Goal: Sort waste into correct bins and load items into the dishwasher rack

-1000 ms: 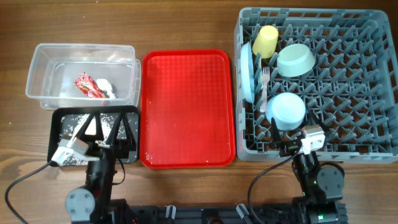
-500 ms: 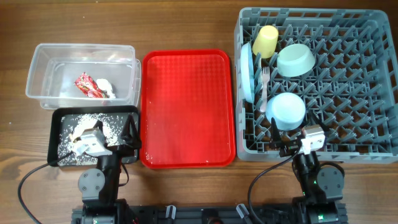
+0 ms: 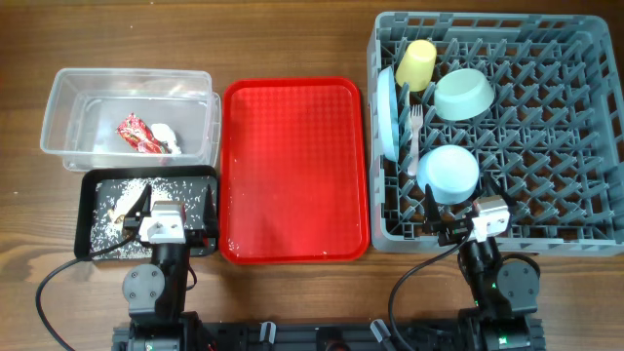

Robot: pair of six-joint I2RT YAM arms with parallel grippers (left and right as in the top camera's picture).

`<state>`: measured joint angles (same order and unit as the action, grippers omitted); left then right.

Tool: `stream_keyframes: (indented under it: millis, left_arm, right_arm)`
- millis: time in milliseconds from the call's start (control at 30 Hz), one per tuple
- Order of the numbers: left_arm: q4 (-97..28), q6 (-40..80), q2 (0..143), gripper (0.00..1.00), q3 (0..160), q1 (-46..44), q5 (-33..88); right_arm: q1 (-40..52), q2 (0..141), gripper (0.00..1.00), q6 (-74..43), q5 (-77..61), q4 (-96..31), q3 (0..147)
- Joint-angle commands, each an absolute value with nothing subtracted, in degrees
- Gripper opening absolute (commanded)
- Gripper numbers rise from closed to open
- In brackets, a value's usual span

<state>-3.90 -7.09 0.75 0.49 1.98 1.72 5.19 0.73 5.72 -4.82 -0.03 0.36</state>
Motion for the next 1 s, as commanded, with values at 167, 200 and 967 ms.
stream_keyframes:
  millis: [167,200,967]
  left_arm:
    - [-4.36,-8.45,0.16,1.00,0.32,0.12,1.17]
    - [-4.36,-8.45,0.16,1.00,0.32,-0.75,1.17]
    - [-4.36,-8.45,0.16,1.00,0.32,-4.12,1.17]
  right_arm:
    - [5.45,0.27,1.00,6.22,-3.88,0.10,0.30]
    - [5.45,0.27,1.00,6.20,-3.90,0.10,0.30]
    - [5.45,0.27,1.00,6.20,-3.88,0.10,0.30]
